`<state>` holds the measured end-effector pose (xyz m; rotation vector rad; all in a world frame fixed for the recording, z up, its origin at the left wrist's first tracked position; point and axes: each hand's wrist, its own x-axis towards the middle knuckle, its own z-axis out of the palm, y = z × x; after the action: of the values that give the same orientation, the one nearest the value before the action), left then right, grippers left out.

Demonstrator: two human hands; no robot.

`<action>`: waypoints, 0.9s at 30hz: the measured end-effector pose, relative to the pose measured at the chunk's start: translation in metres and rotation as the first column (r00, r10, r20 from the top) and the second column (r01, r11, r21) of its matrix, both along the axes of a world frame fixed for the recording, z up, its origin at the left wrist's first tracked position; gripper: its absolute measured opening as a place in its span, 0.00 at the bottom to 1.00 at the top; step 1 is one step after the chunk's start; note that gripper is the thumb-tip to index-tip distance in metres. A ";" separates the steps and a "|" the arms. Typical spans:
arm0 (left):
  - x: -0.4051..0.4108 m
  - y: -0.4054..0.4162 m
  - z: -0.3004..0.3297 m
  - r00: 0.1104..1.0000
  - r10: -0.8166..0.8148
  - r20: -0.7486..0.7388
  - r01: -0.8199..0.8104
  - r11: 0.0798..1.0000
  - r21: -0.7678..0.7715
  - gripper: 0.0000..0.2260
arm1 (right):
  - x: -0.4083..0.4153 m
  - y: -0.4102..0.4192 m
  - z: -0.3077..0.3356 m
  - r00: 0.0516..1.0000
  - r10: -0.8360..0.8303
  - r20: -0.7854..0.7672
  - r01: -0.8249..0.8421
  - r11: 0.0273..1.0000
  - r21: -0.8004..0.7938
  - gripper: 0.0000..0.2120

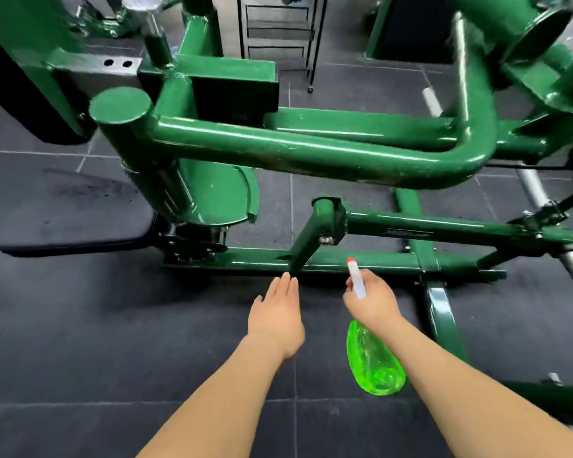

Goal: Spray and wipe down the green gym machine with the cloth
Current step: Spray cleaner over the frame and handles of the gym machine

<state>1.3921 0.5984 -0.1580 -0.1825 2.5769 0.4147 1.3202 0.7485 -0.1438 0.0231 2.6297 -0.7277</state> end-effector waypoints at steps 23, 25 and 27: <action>-0.020 0.012 0.013 0.992 0.091 -0.084 -0.081 0.990 0.118 0.30 | -0.025 0.065 -0.013 0.951 -0.300 -0.071 0.306 0.947 0.100 0.11; -0.018 0.014 0.012 0.994 0.079 -0.072 -0.071 0.992 0.105 0.30 | -0.022 0.069 -0.011 0.965 -0.255 -0.066 0.262 0.954 0.146 0.14; -0.013 0.015 0.010 0.995 0.077 -0.059 -0.071 0.993 0.099 0.31 | -0.016 0.071 -0.011 0.981 -0.191 -0.032 0.193 0.969 0.151 0.15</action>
<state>1.3786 0.6130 -0.1484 -0.2345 2.6102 0.5795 1.3046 0.8194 -0.1543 0.3209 2.7206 -0.5866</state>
